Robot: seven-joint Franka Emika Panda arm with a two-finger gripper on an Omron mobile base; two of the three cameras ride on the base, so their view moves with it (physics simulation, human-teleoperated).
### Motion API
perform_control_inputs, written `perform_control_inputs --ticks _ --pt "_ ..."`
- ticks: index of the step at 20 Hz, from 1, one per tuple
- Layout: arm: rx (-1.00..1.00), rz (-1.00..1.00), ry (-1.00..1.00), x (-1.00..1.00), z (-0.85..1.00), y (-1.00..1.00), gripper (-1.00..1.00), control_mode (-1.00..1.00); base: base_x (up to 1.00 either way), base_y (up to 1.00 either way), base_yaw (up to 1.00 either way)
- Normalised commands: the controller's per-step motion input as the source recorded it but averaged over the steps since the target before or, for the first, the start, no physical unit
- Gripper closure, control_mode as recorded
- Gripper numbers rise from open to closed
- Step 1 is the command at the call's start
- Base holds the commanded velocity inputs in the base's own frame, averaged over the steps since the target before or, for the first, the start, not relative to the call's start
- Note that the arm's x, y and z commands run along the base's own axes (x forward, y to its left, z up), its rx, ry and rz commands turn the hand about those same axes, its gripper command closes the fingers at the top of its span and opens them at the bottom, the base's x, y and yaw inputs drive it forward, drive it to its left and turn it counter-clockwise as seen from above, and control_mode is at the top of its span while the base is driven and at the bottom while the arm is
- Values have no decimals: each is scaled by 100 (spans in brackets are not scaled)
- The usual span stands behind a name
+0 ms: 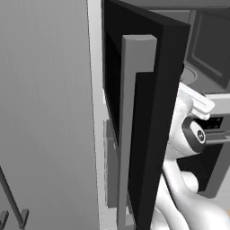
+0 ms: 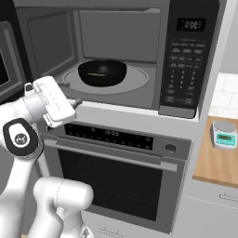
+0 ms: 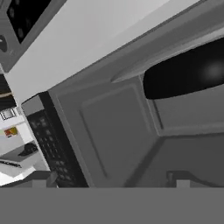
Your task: Pick the sweet potato from the sink and place it in the bowl. Then pick the bowl and place it in the microwave. Then close the microwave door and press the start button.
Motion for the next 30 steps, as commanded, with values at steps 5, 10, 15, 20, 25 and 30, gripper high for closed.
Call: perform_control_inputs --ticks 5,10,15,20,25,30 --pt "-33 -1 -25 0 -47 -26 -100 -100 0 0 0" --pt "-34 -1 -29 0 -9 -31 -100 -100 0 0 0" --pt "-27 1 -26 -15 -6 -26 -100 -100 0 0 0" --pt "-22 -3 -20 -54 0 32 -100 -100 0 0 0" --pt "-12 -3 -2 -29 -12 42 -100 -100 0 0 0" --pt "-13 -3 0 0 -60 5 -100 -100 0 0 0"
